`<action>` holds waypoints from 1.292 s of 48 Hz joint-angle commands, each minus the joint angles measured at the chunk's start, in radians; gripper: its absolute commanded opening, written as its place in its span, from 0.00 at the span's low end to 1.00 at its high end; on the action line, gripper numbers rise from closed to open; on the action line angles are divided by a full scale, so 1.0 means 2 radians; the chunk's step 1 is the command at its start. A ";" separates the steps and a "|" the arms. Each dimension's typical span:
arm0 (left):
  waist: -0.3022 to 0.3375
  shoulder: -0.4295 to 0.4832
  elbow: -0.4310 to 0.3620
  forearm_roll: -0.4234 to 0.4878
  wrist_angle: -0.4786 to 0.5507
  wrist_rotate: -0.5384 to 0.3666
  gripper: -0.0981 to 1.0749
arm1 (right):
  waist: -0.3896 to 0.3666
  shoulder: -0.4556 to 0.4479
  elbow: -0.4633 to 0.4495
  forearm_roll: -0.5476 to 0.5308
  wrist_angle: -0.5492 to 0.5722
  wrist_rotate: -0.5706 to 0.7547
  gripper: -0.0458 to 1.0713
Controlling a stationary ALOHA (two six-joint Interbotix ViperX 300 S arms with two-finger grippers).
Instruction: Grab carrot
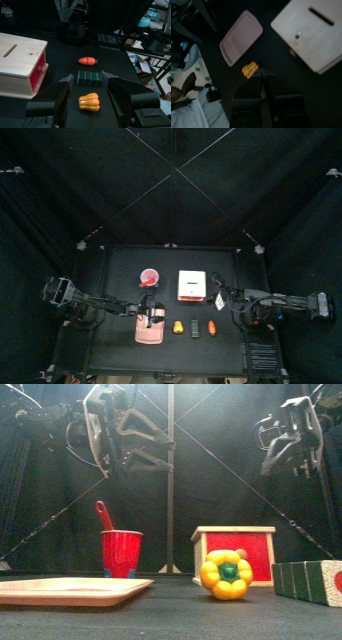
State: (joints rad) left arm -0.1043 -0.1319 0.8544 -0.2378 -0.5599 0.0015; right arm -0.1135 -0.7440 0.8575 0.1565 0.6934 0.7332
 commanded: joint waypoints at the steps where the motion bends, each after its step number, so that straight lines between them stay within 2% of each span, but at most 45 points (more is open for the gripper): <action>1: 0.010 -0.016 -0.005 0.003 0.002 0.001 0.80 | 0.015 0.000 -0.028 -0.032 0.058 0.058 0.07; 6: 0.015 -0.025 -0.004 0.006 0.006 0.002 0.80 | 0.051 0.003 -0.035 -0.068 0.113 0.149 0.10; 9: 0.017 -0.030 0.002 0.015 0.009 0.002 0.80 | 0.080 0.008 -0.029 -0.091 0.126 0.198 0.11; 15: 0.018 -0.041 0.014 0.032 0.013 0.001 0.80 | 0.146 0.029 -0.005 -0.130 0.124 0.301 0.11; 21: 0.015 -0.058 0.028 0.038 0.015 0.000 0.80 | 0.229 0.064 0.015 -0.176 0.116 0.407 0.12; 32: 0.009 -0.080 0.053 0.038 0.013 0.000 0.80 | 0.327 0.111 0.021 -0.272 0.102 0.571 0.12; 39: 0.002 -0.081 0.056 0.038 0.013 0.000 0.80 | 0.348 0.124 0.030 -0.315 0.101 0.630 0.13; 45: 0.001 -0.080 0.058 0.038 0.014 0.000 0.80 | 0.351 0.140 0.038 -0.324 0.100 0.656 0.23; 62: 0.001 -0.077 0.067 0.037 0.014 -0.001 0.80 | 0.351 0.190 0.032 -0.311 0.090 0.651 0.72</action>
State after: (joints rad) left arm -0.1012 -0.2853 0.9986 -0.1657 -0.5262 0.0015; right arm 0.5875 -0.3774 0.9419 -0.4786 0.8820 2.0433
